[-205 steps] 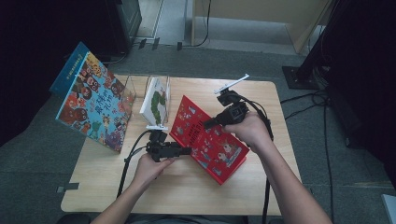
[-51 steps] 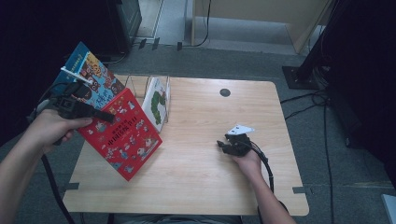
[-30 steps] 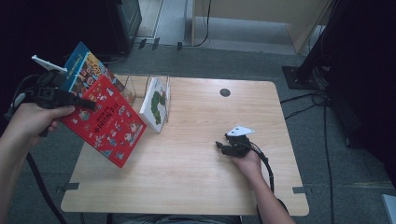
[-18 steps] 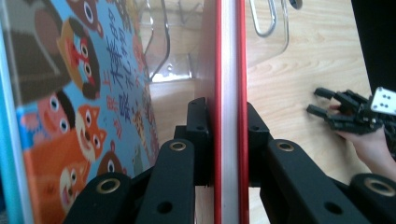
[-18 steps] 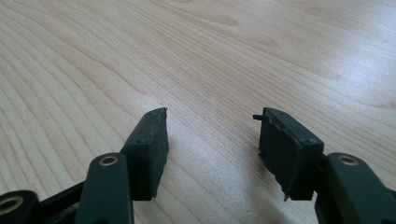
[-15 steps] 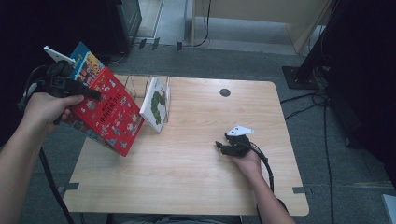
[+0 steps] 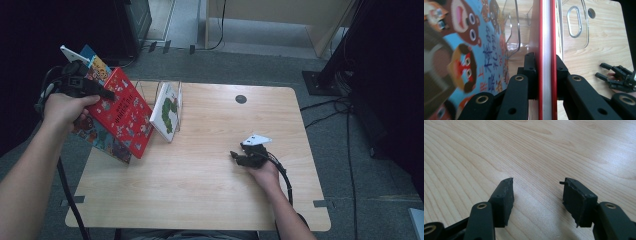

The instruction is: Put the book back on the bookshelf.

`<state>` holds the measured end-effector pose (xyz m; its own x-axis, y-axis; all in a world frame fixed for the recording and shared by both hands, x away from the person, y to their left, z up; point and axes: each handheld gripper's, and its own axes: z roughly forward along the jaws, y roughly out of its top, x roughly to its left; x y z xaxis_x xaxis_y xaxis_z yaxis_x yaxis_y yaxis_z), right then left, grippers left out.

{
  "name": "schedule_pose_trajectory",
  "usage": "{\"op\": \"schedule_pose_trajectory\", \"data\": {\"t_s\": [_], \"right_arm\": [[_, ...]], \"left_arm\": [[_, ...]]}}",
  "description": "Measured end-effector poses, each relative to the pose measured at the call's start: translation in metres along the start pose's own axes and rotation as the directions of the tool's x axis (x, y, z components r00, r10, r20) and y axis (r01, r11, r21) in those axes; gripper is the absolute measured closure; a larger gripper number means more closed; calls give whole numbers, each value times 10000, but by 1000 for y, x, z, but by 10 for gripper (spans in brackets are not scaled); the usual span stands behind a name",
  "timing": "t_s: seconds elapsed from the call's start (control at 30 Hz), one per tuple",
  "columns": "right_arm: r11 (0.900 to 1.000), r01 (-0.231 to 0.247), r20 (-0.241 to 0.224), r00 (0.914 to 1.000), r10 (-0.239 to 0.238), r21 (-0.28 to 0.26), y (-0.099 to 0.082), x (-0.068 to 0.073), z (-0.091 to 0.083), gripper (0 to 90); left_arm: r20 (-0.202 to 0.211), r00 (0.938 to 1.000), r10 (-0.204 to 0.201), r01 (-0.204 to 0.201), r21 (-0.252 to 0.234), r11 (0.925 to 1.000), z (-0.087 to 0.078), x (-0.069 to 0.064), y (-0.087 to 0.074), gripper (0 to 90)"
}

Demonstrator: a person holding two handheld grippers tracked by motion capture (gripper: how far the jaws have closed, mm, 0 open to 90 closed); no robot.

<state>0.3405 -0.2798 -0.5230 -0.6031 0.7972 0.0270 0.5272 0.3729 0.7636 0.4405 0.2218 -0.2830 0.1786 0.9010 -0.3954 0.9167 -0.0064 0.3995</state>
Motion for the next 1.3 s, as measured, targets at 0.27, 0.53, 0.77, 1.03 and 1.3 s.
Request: {"op": "schedule_pose_trajectory", "data": {"t_s": [0.27, 0.53, 0.77, 1.03, 1.3], "right_arm": [[10000, 21, 6, 10000, -21, 0, 0, 0, 0, 422], [10000, 13, 5, 10000, -13, -6, 1, 0, 1, 422], [10000, -72, 93, 9999, 72, -22, 1, 2, 1, 424], [10000, -87, 143, 9999, 87, -28, 1, 2, 1, 426], [9998, -193, 254, 9995, 193, -19, 0, 4, 1, 433]], "left_arm": [[-97, 9997, -237, 234, -327, 9992, 14, 2, 11, 793], [-100, 9993, -349, 342, -625, 9975, 23, 0, 21, 794], [-148, 9986, -511, 500, -678, 9964, 29, 3, 30, 794], [-154, 9980, -620, 606, -798, 9950, 32, 6, 40, 794], [-95, 9968, -796, 780, -1169, 9901, 31, 12, 44, 794]]}}
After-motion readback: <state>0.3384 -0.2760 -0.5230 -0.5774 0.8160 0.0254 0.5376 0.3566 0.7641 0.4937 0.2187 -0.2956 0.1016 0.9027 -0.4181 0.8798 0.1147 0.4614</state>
